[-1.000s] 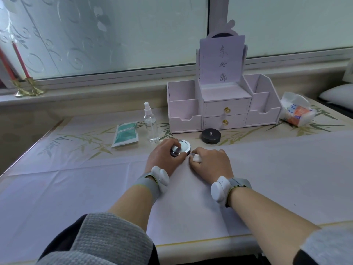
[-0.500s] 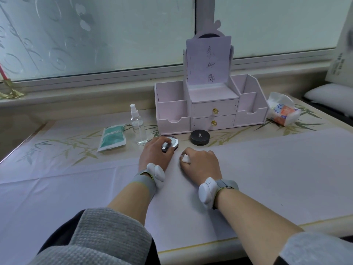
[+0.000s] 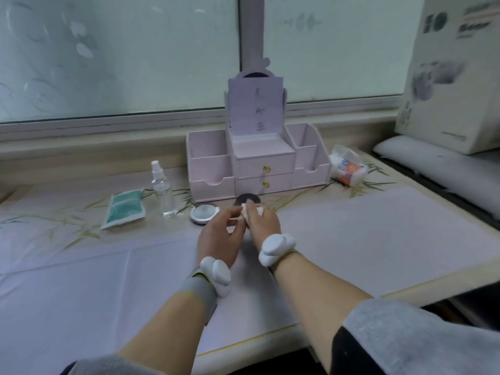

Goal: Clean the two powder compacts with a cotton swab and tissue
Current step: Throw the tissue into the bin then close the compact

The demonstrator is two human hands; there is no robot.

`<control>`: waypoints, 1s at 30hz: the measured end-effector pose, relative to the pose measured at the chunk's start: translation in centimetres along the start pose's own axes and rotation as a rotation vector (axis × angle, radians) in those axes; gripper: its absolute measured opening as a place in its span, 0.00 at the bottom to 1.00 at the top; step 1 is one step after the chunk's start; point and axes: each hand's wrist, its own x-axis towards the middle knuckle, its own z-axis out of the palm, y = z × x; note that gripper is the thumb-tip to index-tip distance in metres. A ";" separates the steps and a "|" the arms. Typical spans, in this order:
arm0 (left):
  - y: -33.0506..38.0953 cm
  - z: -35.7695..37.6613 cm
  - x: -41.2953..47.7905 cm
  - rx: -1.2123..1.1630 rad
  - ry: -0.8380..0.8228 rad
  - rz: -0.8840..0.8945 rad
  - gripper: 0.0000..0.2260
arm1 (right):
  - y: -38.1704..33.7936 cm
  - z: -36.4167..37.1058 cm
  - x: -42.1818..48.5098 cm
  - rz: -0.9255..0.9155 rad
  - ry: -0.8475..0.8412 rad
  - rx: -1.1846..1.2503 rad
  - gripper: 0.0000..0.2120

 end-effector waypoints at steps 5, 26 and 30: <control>5.0 3.1 0.0 -0.197 -0.067 -0.019 0.11 | -0.6 -3.7 -0.8 0.100 0.054 0.095 0.30; 23.9 16.9 -7.9 -0.448 -0.434 0.020 0.04 | 1.8 -29.0 -10.8 0.168 0.575 0.112 0.17; 25.9 20.2 -11.5 -0.518 -0.549 -0.040 0.04 | 3.4 -33.1 -14.5 0.164 0.822 0.272 0.12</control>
